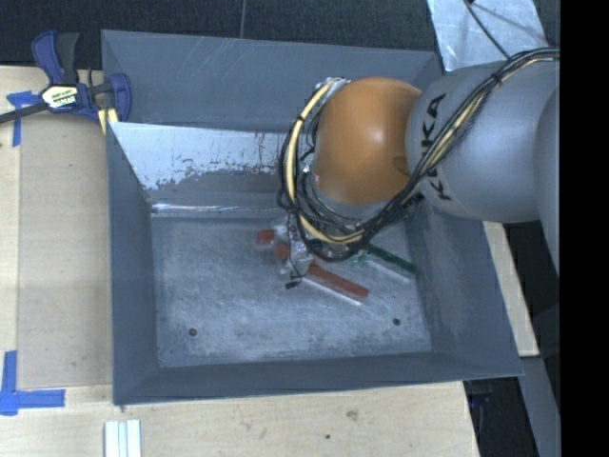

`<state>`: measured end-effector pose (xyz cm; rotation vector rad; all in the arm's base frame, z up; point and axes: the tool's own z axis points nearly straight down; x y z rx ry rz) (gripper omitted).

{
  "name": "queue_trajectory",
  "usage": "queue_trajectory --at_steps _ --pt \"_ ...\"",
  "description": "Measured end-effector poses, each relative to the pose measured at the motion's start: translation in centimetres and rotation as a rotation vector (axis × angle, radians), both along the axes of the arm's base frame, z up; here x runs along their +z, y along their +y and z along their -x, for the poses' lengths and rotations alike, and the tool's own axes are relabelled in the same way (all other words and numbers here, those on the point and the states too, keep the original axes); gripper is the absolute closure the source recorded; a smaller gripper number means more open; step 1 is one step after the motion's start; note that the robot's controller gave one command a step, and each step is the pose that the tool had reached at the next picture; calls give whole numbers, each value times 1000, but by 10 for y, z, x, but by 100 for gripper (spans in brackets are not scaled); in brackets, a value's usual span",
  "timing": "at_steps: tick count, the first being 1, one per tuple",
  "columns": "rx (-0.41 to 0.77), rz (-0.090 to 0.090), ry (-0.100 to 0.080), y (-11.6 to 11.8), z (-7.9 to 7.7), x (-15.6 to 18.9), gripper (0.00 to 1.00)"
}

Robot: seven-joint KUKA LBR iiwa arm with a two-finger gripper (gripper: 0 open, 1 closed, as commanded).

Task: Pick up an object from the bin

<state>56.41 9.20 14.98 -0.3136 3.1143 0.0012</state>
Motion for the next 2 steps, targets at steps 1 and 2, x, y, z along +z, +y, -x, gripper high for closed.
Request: queue_trajectory --at_steps 1,2 --pt "-63 5 11 -115 21 -22 100" --pt "105 2 11 -134 31 -62 100"
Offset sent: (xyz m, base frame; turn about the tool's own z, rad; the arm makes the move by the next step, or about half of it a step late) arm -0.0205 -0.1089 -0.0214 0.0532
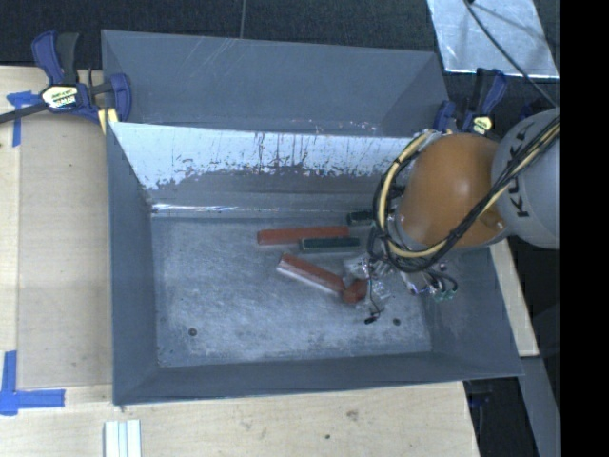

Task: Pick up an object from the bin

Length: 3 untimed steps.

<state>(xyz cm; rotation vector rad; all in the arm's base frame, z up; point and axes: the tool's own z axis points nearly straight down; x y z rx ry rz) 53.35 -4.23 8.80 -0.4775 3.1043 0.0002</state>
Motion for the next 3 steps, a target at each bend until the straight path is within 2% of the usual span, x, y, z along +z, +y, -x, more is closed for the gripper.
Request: queue_trajectory --at_steps 1,2,3 --pt "-32 1 -14 5 -24 219 100" --pt "227 -1 4 34 -15 99 100" --pt "224 0 -3 33 -17 102 0"
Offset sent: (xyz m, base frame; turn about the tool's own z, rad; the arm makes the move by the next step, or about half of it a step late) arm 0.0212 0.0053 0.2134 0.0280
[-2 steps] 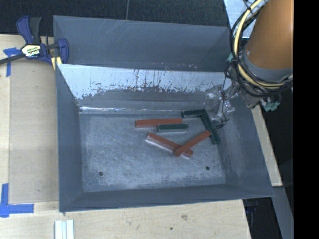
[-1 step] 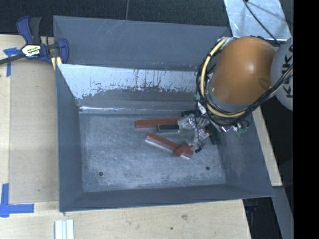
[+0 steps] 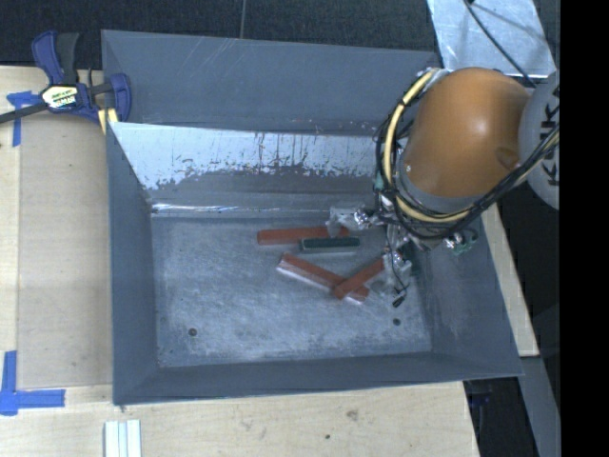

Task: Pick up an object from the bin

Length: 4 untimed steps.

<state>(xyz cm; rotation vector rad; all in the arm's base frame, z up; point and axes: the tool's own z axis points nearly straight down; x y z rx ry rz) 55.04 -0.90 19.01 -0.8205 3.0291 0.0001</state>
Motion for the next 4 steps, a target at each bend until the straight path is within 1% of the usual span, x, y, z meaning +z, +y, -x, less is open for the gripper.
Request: queue_trajectory --at_steps 1,2,3,4 --pt "141 -1 2 -25 6 -118 0" --pt "140 -1 -8 -24 3 -112 100" --pt "158 2 -5 -30 5 -60 100" --pt "155 1 1 -30 6 -63 0"
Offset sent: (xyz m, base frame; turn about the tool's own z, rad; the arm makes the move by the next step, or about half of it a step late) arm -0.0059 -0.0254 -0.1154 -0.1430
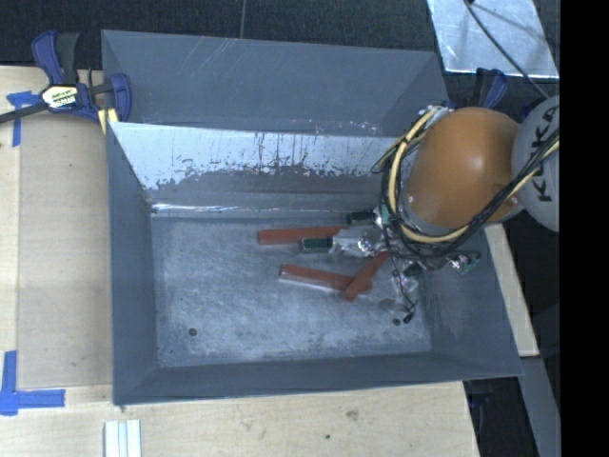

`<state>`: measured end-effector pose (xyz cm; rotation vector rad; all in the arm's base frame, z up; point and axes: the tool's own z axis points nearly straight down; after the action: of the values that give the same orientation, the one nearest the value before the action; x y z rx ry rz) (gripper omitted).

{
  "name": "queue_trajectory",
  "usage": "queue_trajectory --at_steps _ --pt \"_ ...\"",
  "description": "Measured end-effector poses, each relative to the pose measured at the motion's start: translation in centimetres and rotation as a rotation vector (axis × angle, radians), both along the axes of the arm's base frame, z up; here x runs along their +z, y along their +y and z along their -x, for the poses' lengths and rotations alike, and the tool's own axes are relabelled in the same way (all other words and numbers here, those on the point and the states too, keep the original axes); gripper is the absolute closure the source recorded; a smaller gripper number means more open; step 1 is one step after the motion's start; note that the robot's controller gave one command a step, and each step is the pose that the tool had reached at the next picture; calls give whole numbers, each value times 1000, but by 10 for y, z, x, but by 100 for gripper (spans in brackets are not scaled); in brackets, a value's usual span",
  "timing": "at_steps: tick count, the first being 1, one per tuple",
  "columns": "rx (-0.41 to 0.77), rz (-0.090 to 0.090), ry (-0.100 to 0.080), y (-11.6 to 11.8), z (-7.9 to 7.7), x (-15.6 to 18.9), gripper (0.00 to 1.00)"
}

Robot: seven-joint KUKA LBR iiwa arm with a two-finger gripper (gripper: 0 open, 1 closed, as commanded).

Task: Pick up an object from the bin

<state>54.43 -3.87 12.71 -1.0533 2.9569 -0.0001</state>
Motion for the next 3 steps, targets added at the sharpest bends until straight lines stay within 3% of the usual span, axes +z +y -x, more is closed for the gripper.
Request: queue_trajectory --at_steps 1,2,3 --pt "-59 0 2 -2 -51 -57 0" --pt "-61 3 -2 -3 -53 -49 100" --pt "287 4 -8 -57 -77 64 100"
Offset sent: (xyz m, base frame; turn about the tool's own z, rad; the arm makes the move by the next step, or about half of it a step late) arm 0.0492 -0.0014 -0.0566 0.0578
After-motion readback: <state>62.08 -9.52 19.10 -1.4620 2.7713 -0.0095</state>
